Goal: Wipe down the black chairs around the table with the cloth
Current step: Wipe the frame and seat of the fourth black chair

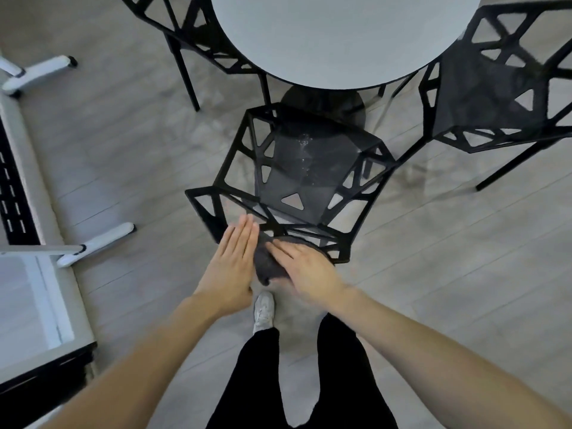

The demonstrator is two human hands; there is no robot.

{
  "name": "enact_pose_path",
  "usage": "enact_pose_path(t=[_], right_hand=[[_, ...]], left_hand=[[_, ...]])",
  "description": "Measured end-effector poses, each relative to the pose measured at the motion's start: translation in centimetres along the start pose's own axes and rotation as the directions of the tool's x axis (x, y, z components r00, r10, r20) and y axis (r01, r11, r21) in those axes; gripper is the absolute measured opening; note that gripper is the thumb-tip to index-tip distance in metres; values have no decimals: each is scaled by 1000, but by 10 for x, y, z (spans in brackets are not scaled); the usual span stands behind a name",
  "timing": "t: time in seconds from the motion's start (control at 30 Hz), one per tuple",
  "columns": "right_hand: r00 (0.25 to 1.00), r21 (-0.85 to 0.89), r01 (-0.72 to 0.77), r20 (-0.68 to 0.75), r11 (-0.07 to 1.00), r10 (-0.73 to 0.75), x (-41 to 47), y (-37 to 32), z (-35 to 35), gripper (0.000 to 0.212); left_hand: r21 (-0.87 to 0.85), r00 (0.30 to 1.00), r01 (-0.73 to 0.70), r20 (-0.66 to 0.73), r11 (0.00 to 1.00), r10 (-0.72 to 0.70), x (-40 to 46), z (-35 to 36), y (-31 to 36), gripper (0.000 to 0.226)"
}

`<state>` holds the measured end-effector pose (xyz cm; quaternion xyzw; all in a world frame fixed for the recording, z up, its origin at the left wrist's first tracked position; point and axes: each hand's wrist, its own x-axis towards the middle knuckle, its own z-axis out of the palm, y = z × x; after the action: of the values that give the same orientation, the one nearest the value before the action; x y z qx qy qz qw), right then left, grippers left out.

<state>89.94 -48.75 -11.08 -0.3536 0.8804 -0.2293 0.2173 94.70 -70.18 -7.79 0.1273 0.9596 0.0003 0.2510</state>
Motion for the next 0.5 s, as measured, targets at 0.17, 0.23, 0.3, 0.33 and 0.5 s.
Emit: enact_pose_path(t=[0.17, 0.23, 0.3, 0.33, 0.5], right_hand=[[978, 88, -167, 137, 982, 155, -56, 95, -43, 85], [985, 95, -111, 146, 989, 97, -38, 73, -38, 85], [991, 80, -26, 130, 996, 15, -16, 33, -30, 83], [991, 75, 11, 130, 997, -21, -7, 19, -27, 82], [968, 161, -22, 252, 987, -20, -28, 82, -33, 81]], left_hand=[[-31, 996, 78, 53, 996, -76, 6, 2, 37, 133], [-43, 992, 94, 90, 995, -90, 5, -2, 37, 130], [-40, 985, 133, 111, 990, -128, 4, -1, 38, 130], [-28, 980, 157, 132, 987, -152, 4, -1, 39, 131], [-31, 957, 183, 233, 983, -171, 10, -2, 37, 141]])
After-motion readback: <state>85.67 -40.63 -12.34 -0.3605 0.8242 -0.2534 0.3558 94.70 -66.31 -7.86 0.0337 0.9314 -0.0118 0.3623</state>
